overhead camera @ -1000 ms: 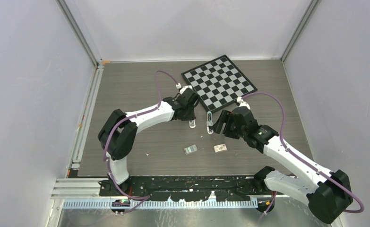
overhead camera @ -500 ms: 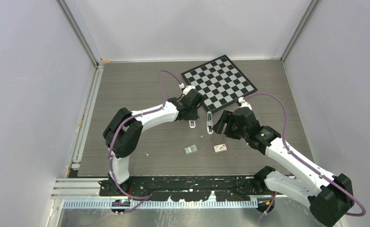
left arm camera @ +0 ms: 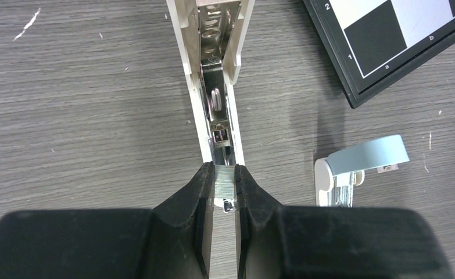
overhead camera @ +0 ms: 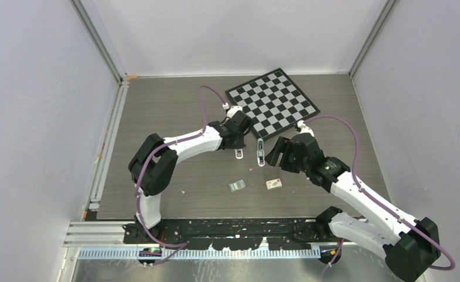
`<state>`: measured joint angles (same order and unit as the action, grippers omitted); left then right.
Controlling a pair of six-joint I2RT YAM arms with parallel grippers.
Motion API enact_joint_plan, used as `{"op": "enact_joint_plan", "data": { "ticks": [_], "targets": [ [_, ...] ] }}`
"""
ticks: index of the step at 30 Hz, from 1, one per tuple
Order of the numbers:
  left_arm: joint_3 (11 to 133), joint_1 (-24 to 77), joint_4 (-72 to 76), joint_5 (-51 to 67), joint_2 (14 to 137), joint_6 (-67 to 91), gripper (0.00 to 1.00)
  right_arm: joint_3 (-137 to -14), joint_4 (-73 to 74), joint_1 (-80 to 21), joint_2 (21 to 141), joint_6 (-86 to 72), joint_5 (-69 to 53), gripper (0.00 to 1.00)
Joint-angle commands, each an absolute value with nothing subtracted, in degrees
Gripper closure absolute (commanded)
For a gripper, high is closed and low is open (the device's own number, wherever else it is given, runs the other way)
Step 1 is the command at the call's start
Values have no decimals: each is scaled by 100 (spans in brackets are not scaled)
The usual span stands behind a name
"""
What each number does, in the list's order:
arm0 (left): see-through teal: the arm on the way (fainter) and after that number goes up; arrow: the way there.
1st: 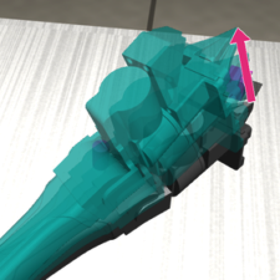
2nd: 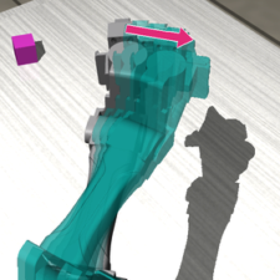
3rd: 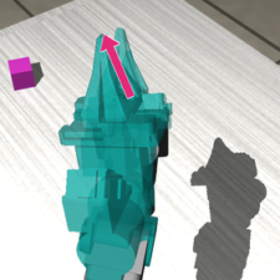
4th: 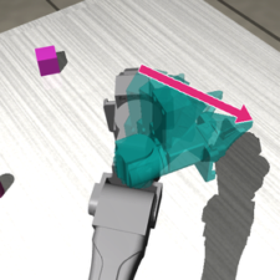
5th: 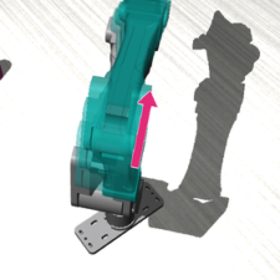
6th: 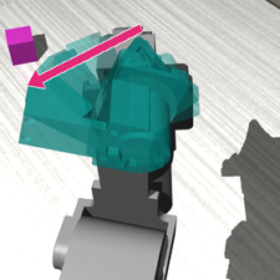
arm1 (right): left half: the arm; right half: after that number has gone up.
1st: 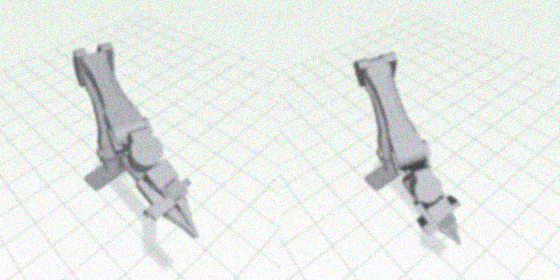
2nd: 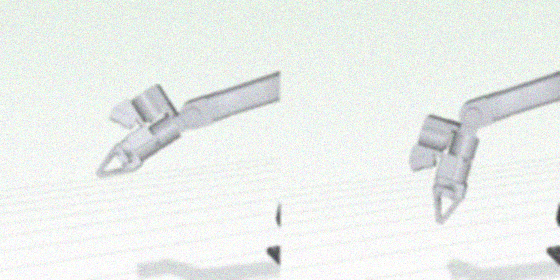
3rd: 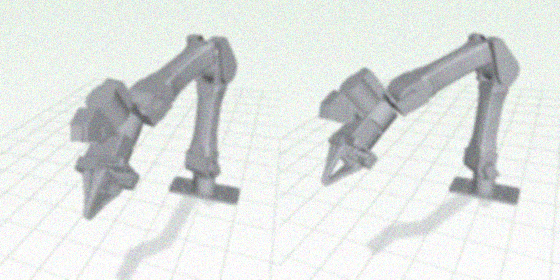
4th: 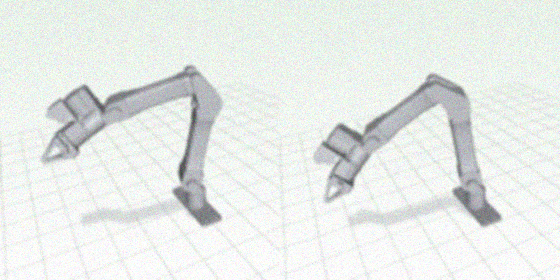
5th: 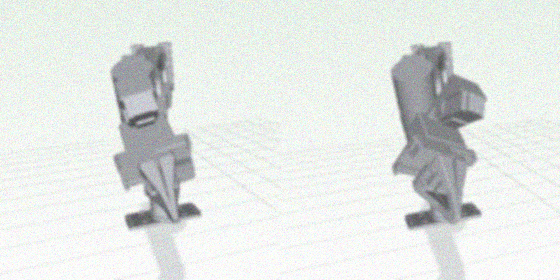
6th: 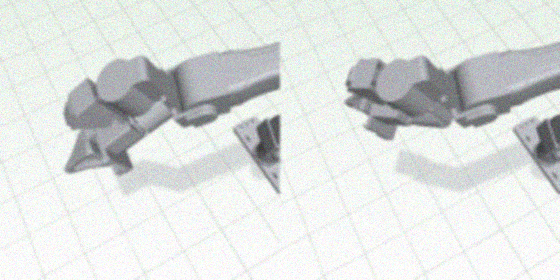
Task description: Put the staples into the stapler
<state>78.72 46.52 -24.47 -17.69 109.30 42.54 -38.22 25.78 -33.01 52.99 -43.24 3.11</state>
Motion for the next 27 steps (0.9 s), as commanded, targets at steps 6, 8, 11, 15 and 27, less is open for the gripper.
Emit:
{"op": "enact_joint_plan", "data": {
  "ticks": [6, 8, 11, 15, 27],
  "targets": [
    [7850, 4676, -2512, -2105, 10766, 3948, 89, -3851, 2483, -3273, 5278, -4280, 369, 28],
    [7850, 4676, -2482, -2016, 10707, 3953, 89, -3843, 2473, -3274, 5284, -4289, 369, 28],
    [7818, 4711, -2255, -1648, 10565, 4012, 89, -3821, 2464, -3274, 5283, -4306, 360, 28],
    [7795, 4768, -1967, -1216, 10587, 4221, 89, -3826, 2469, -3273, 5231, -4315, 377, 28],
    [7721, 4887, -1884, -1256, 10931, 4165, 89, -3856, 2588, -3268, 5116, -4289, 466, 28]
  ]
}}
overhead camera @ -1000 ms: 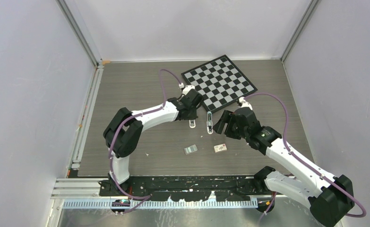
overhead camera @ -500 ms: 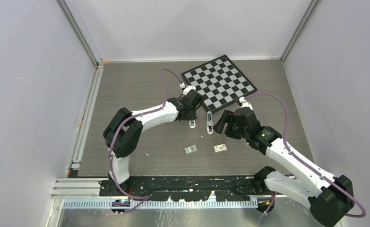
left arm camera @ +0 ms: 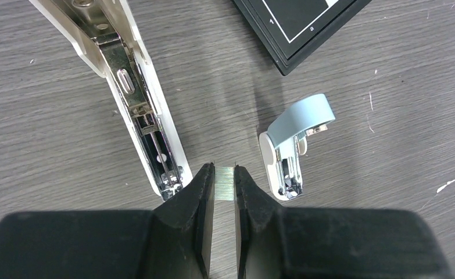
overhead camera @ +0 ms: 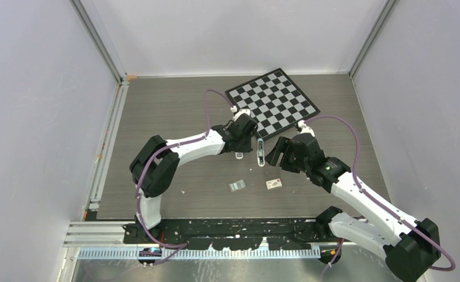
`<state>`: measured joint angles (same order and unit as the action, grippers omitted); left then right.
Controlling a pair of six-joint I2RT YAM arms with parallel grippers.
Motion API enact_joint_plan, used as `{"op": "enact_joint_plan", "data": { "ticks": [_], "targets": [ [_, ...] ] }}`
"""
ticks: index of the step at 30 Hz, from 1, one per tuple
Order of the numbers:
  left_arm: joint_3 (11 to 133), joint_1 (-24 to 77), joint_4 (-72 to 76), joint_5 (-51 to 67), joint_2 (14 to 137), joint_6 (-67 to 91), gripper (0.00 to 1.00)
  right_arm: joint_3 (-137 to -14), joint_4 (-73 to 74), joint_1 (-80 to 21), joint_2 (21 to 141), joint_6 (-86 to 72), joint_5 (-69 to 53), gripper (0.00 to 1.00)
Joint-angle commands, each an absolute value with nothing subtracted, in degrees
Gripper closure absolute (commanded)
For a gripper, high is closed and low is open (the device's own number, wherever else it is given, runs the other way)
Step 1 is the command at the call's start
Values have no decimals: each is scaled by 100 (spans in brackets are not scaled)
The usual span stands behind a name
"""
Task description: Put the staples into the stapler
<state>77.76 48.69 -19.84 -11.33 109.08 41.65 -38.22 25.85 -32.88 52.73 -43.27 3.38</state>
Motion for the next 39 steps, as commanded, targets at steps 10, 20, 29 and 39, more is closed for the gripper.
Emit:
{"op": "enact_joint_plan", "data": {
  "ticks": [10, 20, 29, 39],
  "targets": [
    [7537, 4888, -1976, -1457, 10907, 4017, 90, -3919, 2569, -3252, 5155, -4285, 448, 28],
    [7482, 4887, -2193, -1742, 10764, 3834, 90, -3927, 2628, -3253, 5076, -4290, 458, 28],
    [7079, 4889, -1951, -1610, 10354, 3700, 90, -3914, 2620, -3260, 5071, -4324, 441, 28],
    [7053, 4871, -2053, -1480, 9829, 2853, 90, -3908, 2613, -3258, 5067, -4333, 448, 28]
  ]
}}
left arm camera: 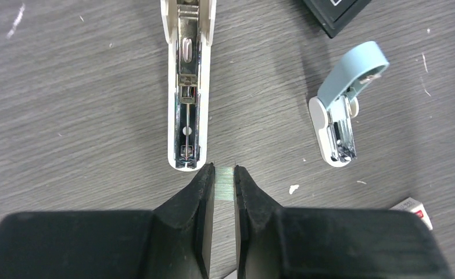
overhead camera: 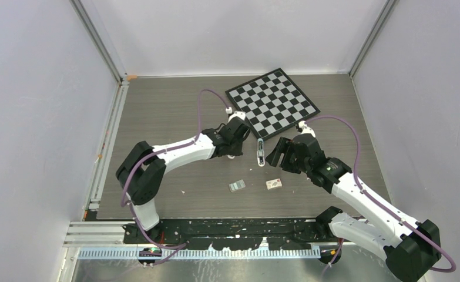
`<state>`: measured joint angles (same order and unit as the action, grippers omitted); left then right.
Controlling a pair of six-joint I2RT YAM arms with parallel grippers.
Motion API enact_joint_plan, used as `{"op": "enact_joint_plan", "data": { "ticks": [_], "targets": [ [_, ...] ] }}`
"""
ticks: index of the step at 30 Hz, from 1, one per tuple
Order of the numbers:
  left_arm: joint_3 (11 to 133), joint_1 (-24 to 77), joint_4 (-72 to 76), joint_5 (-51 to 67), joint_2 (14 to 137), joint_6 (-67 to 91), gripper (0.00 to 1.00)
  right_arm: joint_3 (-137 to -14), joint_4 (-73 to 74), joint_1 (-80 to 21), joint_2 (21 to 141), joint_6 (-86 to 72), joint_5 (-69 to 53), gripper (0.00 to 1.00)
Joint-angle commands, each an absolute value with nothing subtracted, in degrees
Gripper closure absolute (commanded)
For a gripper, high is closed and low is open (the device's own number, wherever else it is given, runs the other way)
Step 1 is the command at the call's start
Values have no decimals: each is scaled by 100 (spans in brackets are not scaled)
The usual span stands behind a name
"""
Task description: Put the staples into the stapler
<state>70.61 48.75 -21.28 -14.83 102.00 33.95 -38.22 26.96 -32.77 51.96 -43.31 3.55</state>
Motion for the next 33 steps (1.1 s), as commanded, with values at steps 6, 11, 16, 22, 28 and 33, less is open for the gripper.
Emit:
{"op": "enact_joint_plan", "data": {
  "ticks": [6, 11, 16, 22, 28, 33],
  "targets": [
    [7154, 4734, -2124, -1474, 9798, 2311, 90, -3909, 2600, -3245, 5071, -4357, 465, 28],
    [7273, 4624, -2064, -1609, 9956, 2057, 90, -3914, 2577, -3250, 5112, -4377, 475, 28],
    [7182, 4594, -1744, -1509, 10001, 1990, 90, -3961, 2643, -3246, 5158, -4360, 524, 28],
    [7179, 4588, -1662, -1459, 10126, 1947, 90, -3993, 2589, -3253, 5232, -4368, 536, 28],
    [7163, 4588, -1537, -1453, 10212, 1919, 90, -4021, 2567, -3248, 5293, -4368, 530, 28],
    [7217, 4588, -1508, -1489, 10319, 1890, 89, -4032, 2615, -3252, 5267, -4355, 568, 28]
  ]
}}
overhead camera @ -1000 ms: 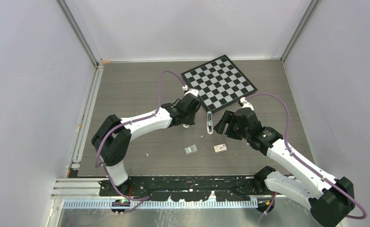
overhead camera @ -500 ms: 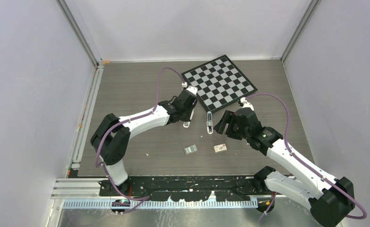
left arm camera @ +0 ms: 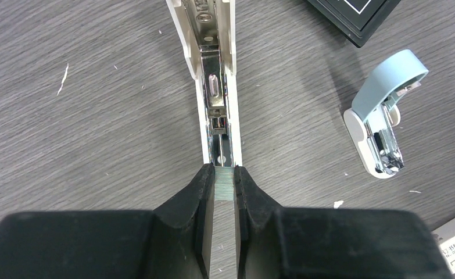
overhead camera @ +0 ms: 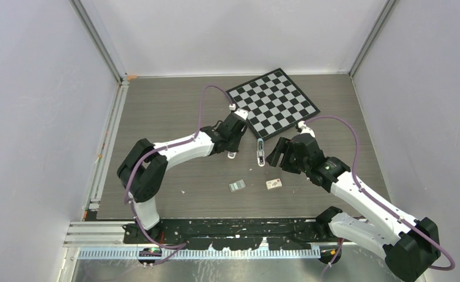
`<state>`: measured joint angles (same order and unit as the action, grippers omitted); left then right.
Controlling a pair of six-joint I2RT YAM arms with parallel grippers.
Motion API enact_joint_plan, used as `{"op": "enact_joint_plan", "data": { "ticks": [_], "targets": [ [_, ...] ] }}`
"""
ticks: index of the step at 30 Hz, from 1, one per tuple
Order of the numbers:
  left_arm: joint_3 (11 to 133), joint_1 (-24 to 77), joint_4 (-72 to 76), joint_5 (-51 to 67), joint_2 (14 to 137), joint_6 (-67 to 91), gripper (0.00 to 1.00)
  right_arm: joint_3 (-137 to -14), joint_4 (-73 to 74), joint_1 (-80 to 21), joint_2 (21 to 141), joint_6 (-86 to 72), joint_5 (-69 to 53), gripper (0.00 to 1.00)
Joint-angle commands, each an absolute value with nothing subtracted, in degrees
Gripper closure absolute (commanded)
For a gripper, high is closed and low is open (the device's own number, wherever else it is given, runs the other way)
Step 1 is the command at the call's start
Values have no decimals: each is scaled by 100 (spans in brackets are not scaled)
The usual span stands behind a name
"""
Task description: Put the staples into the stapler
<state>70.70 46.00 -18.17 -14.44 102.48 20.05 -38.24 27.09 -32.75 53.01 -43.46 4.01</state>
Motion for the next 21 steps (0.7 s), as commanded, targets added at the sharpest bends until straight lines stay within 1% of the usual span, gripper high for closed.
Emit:
{"op": "enact_joint_plan", "data": {
  "ticks": [1, 21],
  "targets": [
    [7216, 4588, -1497, -1489, 10340, 1883, 89, -4037, 2624, -3250, 5268, -4350, 575, 28],
    [7097, 4531, -1371, -1461, 10526, 1853, 89, -3956, 2549, -3252, 5271, -4368, 575, 28]
  ]
}}
